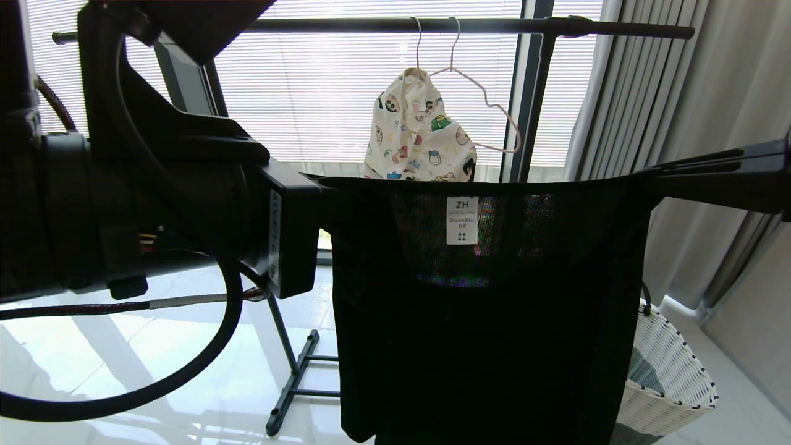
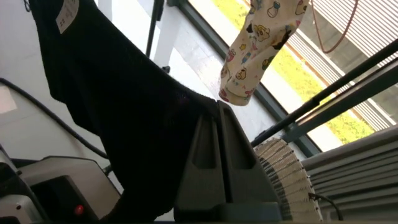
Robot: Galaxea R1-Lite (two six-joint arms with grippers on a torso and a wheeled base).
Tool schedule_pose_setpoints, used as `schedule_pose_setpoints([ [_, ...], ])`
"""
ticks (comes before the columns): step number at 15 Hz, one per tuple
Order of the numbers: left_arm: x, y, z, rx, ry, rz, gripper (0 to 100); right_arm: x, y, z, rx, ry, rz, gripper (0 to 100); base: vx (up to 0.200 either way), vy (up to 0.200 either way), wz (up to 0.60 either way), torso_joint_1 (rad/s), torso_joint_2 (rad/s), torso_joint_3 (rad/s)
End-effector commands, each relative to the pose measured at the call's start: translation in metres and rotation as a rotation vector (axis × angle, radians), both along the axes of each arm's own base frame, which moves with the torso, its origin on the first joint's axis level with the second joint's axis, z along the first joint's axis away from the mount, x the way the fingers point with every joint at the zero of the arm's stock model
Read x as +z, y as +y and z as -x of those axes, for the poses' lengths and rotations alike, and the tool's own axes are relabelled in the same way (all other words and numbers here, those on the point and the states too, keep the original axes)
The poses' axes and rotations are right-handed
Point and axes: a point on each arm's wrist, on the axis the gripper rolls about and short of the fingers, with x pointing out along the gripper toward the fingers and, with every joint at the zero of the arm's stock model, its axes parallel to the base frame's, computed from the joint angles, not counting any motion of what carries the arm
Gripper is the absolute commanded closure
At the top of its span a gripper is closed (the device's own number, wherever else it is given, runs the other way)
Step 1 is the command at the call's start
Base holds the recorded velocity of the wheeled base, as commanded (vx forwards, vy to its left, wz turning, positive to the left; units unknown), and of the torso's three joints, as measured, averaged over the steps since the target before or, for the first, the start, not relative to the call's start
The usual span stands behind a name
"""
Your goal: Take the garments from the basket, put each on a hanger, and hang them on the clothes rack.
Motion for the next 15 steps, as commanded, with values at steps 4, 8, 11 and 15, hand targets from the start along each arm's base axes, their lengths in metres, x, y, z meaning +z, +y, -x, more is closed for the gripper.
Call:
schedule_pose_setpoints([
  [4,-0.003,-0.003,-0.002,-0.001,0.009,-0.01,100,-0.002,-0.001,0.001,-0.002,0.004,0.004,0,0.0,0.0,0.0,0.0,0.0,0.0],
  [8,-0.016,0.001,-0.006,0.086,0.018,-0.064,100,-0.015,-0.02,0.007,-0.082,0.014,0.029,0,0.0,0.0,0.0,0.0,0.0,0.0],
  [11,-0.032,0.029,-0.008,0.212,0.019,-0.132,100,-0.035,-0.05,0.0,-0.393,0.012,0.101,0,0.0,0.0,0.0,0.0,0.0,0.0],
  [15,-0.064,0.091,-0.003,0.541,0.052,-0.231,100,-0.064,-0.09,0.004,-0.655,0.058,0.147,0,0.0,0.0,0.0,0.0,0.0,0.0],
])
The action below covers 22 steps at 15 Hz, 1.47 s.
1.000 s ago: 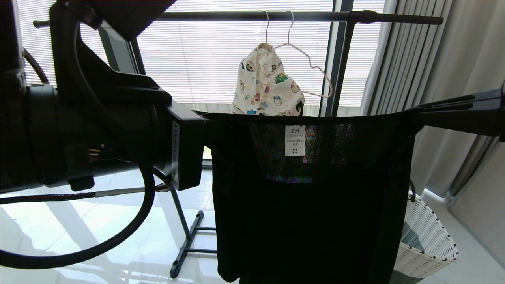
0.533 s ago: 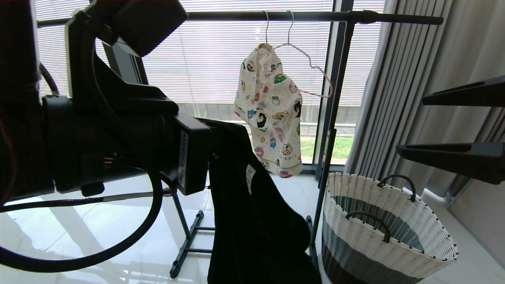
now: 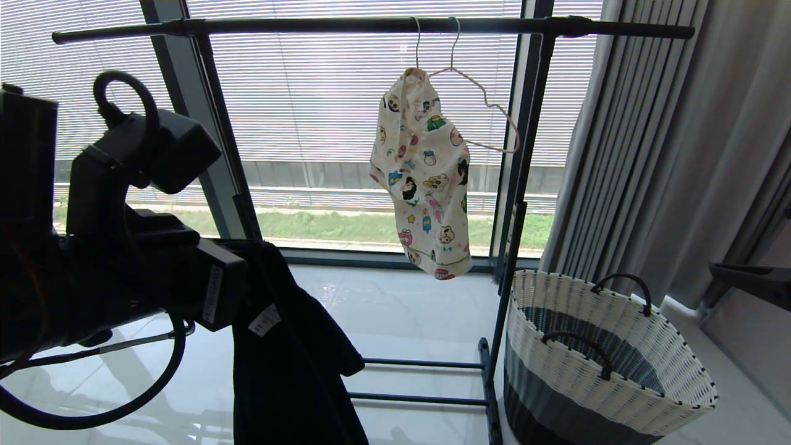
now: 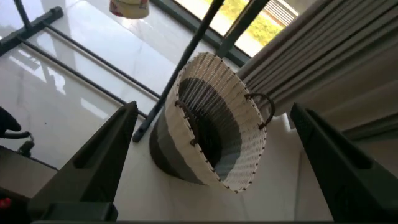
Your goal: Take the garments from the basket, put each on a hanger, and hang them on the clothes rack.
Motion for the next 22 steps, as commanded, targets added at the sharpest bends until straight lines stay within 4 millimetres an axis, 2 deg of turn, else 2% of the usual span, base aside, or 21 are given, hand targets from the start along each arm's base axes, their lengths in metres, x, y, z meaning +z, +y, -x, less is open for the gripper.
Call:
schedule_pose_setpoints([
  [1,-0.01,0.037,0.016,0.171,-0.016,-0.019,100,-0.018,-0.026,0.015,-0.143,0.011,0.01,0,0.0,0.0,0.0,0.0,0.0,0.0],
  [5,-0.017,0.062,0.016,0.329,-0.008,-0.02,100,-0.039,-0.036,0.027,-0.199,0.042,0.039,0,0.0,0.0,0.0,0.0,0.0,0.0],
  [12,-0.015,0.064,0.016,0.368,-0.052,-0.02,100,-0.042,-0.038,0.026,-0.218,0.052,0.042,0,0.0,0.0,0.0,0.021,-0.05,-0.033],
  [22,-0.015,0.064,0.016,0.368,-0.052,-0.023,100,-0.042,-0.037,0.025,-0.218,0.054,0.039,0,0.0,0.0,0.0,0.18,-0.45,-0.27],
])
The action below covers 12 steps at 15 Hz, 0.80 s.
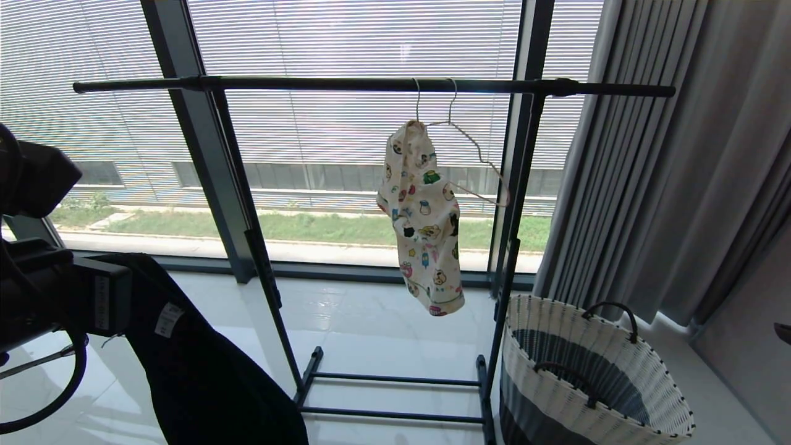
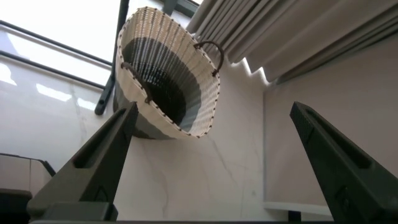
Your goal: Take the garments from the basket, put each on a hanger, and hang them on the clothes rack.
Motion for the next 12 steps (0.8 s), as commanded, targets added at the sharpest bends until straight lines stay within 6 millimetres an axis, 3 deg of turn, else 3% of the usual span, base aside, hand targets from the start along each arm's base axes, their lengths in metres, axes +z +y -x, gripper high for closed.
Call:
schedule_pose_setpoints([
  [1,-0.0005,-0.0005,-0.0018,0.0,0.005,-0.002,100,0.0001,0.0005,-0.0013,0.001,-0.002,-0.002,0,0.0,0.0,0.0,0.222,-0.5,-0.286],
  [10,-0.0005,-0.0005,-0.0018,-0.005,0.006,-0.015,100,-0.0042,0.0004,-0.0035,-0.004,-0.014,-0.012,0,0.0,0.0,0.0,0.226,-0.5,-0.277],
  [12,-0.0008,-0.0004,-0.0014,-0.005,0.006,-0.015,100,-0.0045,0.0029,-0.0075,0.047,-0.063,-0.052,0,0.2,0.0,0.0,0.085,-0.17,-0.09],
])
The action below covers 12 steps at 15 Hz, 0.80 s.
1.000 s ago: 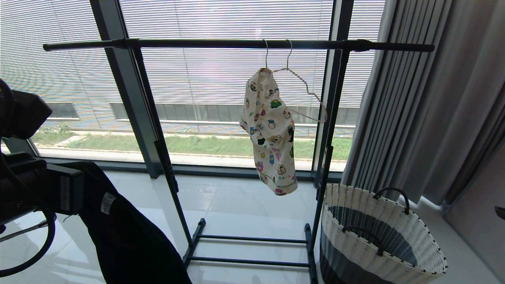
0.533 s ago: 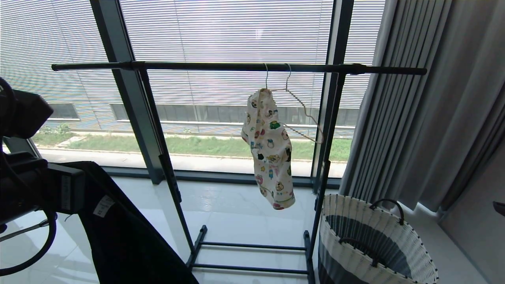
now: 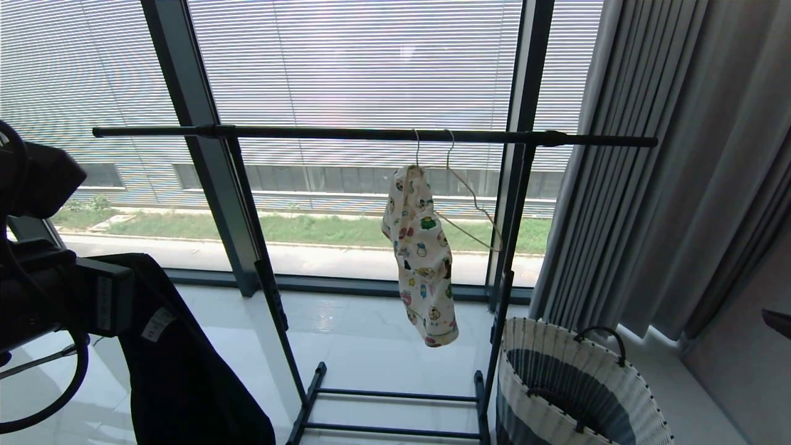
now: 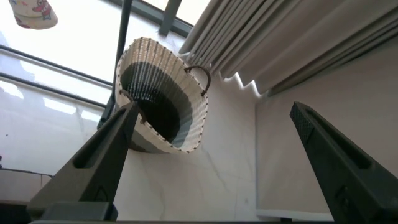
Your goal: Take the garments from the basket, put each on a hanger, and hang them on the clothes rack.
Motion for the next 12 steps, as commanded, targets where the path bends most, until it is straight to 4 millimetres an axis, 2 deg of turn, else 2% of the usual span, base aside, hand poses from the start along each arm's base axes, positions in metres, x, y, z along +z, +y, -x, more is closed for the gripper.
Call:
schedule_pose_setpoints([
  [1,0.0006,0.0,0.0,0.001,-0.003,0.001,100,-0.0041,0.0019,-0.0025,0.045,-0.009,-0.021,0,0.2,0.0,0.0,0.032,-0.09,-0.041],
  [10,0.0012,0.0001,0.0004,-0.002,-0.005,-0.004,100,-0.0093,0.0062,-0.004,0.198,0.022,-0.074,0,0.2,0.0,0.0,0.008,-0.01,-0.003],
  [12,0.0012,0.0001,0.0004,-0.002,-0.005,-0.004,100,-0.0109,0.0077,-0.0084,0.204,0.038,-0.074,0,0.2,0.2,0.0,0.007,0.0,0.0],
])
